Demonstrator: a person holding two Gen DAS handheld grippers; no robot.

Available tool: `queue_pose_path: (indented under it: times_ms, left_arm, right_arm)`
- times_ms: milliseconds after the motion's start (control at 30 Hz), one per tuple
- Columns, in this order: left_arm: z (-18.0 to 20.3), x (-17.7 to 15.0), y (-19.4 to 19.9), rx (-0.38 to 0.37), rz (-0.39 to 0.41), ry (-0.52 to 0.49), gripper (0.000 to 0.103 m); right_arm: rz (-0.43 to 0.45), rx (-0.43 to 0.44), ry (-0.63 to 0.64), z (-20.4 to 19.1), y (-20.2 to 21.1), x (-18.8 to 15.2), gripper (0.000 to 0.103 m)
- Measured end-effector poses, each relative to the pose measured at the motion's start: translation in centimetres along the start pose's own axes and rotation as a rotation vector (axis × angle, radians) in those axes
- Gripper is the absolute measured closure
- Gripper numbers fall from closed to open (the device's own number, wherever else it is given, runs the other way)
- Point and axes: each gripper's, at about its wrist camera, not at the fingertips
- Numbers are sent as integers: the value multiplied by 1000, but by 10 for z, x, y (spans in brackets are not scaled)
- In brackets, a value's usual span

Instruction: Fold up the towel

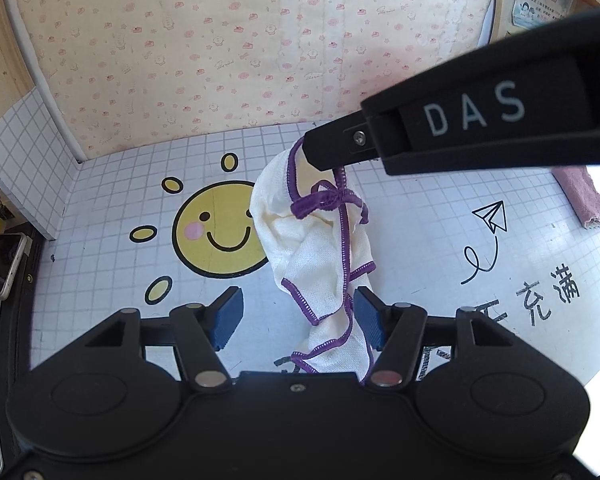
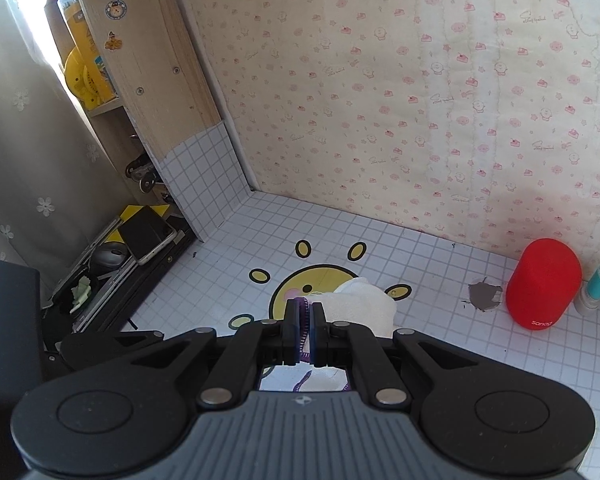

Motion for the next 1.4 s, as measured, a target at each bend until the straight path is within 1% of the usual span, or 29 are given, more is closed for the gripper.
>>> queue_pose_path:
  times_ms: [133, 400, 633, 800, 933, 1067, 1200, 1400]
  left_arm:
    - [-9, -3, 6, -3, 11, 4, 40]
    - [-26, -12, 17, -18, 27, 7, 40]
    - [-26, -11, 19, -43, 30, -12, 40]
    - [-13, -8, 14, -61, 27, -57, 40]
    - [-2, -7, 8, -70, 13, -74, 40]
    - [9, -7, -1, -71, -6, -91, 40]
    - [17, -5, -8, -84, -24, -95, 40]
    - [28, -2, -19, -74, -40, -107, 39]
  right_arm:
    - [12, -4, 15, -11, 4, 2, 99]
    - [4, -15, 36, -27, 4, 0, 99]
    - [56, -41, 33, -30, 16, 4, 99]
    - [66, -67, 15, -17, 24, 6, 99]
    - [56, -94, -2, 1, 23, 4, 99]
    - [32, -136, -3, 17, 16, -3, 99]
    - [7, -187, 23, 33, 8, -14, 99]
    - [-38, -233, -2, 67, -4, -29, 99]
Point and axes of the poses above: each gripper's, at about its wrist camera, not at the fingertips, and y roughly against the way its jaws point, z to its right, x to its top, and after that the axes turned 8 degrees about -x, right-handed
